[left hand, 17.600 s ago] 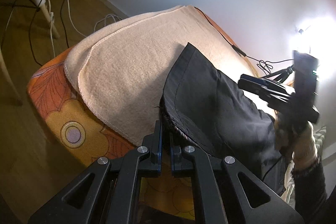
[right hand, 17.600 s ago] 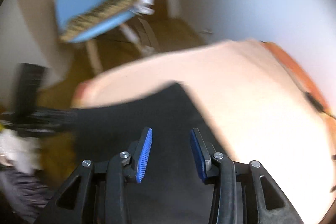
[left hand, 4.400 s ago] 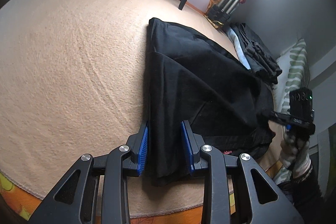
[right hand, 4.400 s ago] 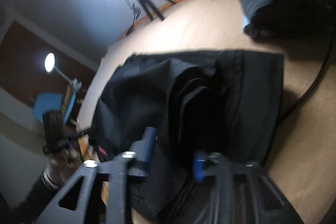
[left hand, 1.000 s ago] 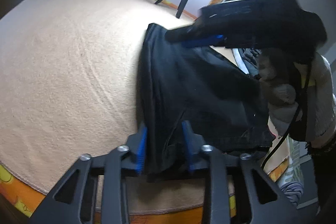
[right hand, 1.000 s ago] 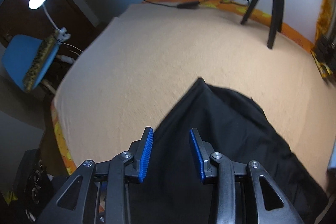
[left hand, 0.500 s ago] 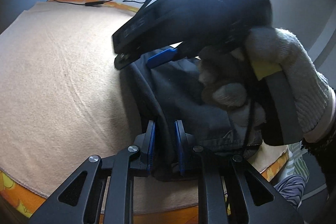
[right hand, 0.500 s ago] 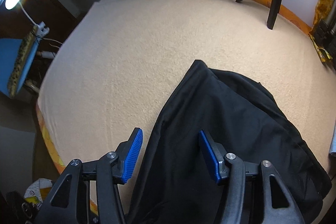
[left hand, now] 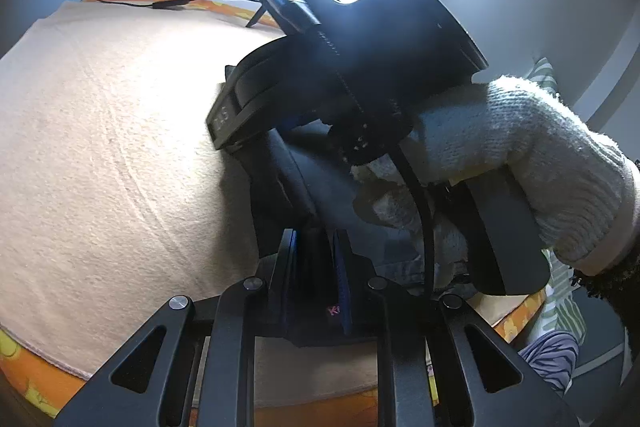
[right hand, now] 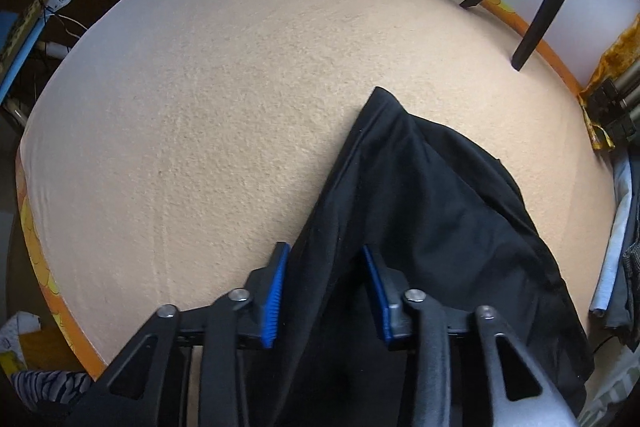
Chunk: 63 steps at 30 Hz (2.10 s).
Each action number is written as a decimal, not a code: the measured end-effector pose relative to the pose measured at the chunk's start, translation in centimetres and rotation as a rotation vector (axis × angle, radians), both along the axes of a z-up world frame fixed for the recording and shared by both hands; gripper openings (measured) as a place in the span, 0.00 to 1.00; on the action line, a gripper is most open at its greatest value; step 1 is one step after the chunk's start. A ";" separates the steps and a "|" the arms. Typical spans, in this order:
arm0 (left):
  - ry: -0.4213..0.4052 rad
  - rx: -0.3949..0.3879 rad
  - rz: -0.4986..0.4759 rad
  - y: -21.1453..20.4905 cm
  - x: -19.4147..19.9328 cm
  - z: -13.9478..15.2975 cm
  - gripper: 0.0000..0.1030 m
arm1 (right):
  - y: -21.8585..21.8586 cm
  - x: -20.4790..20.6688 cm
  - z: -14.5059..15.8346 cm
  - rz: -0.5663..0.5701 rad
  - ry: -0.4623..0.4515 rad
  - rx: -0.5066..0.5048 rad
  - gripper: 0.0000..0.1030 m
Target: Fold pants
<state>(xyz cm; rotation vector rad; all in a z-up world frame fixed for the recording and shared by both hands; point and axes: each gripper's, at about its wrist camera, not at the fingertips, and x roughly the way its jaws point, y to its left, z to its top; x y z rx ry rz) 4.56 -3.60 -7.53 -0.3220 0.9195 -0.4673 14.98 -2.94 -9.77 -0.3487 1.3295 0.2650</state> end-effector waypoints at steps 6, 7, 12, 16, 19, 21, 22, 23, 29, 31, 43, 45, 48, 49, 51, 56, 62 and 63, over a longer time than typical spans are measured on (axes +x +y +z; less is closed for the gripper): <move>0.030 -0.059 -0.004 1.4 -0.7 0.4 0.18 | -1.4 -0.6 0.7 -0.031 -0.004 0.084 0.07; 0.033 -0.073 -0.004 1.7 -0.9 0.6 0.20 | -2.0 -0.7 0.8 -0.040 -0.005 0.109 0.05; -0.031 -0.063 0.024 4.3 -1.5 2.4 0.27 | -5.8 -1.3 2.5 -0.117 -0.035 0.280 0.02; -0.027 -0.082 0.077 6.6 -1.1 2.5 0.27 | -8.6 -2.5 4.2 -0.149 -0.071 0.369 0.01; -0.046 -0.066 0.093 7.0 -1.0 2.8 0.27 | -10.8 -3.1 5.3 -0.193 -0.095 0.450 0.01; -0.054 -0.047 0.084 6.7 -0.7 2.8 0.27 | -11.8 -3.2 5.9 -0.213 -0.116 0.482 0.01; -0.056 -0.036 0.078 5.9 -0.7 2.8 0.27 | -12.6 -3.7 6.4 -0.221 -0.130 0.495 0.01; -0.055 -0.021 0.070 5.2 -0.7 2.6 0.27 | -13.4 -4.1 6.7 -0.229 -0.139 0.506 0.01; -0.044 -0.005 0.007 1.3 0.0 2.2 0.27 | -18.4 -6.2 8.4 -0.292 -0.185 0.570 0.01; -0.043 -0.001 -0.019 0.2 0.3 2.0 0.27 | -20.4 -7.2 9.0 -0.316 -0.201 0.581 0.01; -0.038 -0.003 -0.173 -7.2 0.8 1.1 0.27 | -30.9 -10.8 8.4 -0.446 -0.224 0.596 0.01; -0.045 -0.003 -0.190 -8.1 1.0 1.1 0.27 | -32.1 -10.8 7.7 -0.464 -0.223 0.588 0.01; -0.059 0.001 -0.215 -9.6 1.4 1.0 0.27 | -33.7 -10.6 6.8 -0.476 -0.222 0.578 0.01; -0.063 -0.005 -0.224 -10.0 1.4 1.0 0.27 | -34.1 -10.5 6.5 -0.477 -0.225 0.565 0.01; -0.075 0.002 -0.239 -10.8 1.3 1.3 0.27 | -35.0 -10.4 6.0 -0.488 -0.225 0.563 0.01; -0.091 0.013 -0.274 -12.6 1.4 1.1 0.27 | -35.7 -9.7 5.9 -0.470 -0.239 0.511 0.01; -0.100 0.101 -0.354 -15.4 0.7 -0.3 0.27 | -36.2 -9.4 4.7 -0.468 -0.240 0.467 0.01; -0.097 0.118 -0.369 -16.0 0.5 -0.7 0.27 | -36.3 -9.3 4.4 -0.467 -0.242 0.449 0.01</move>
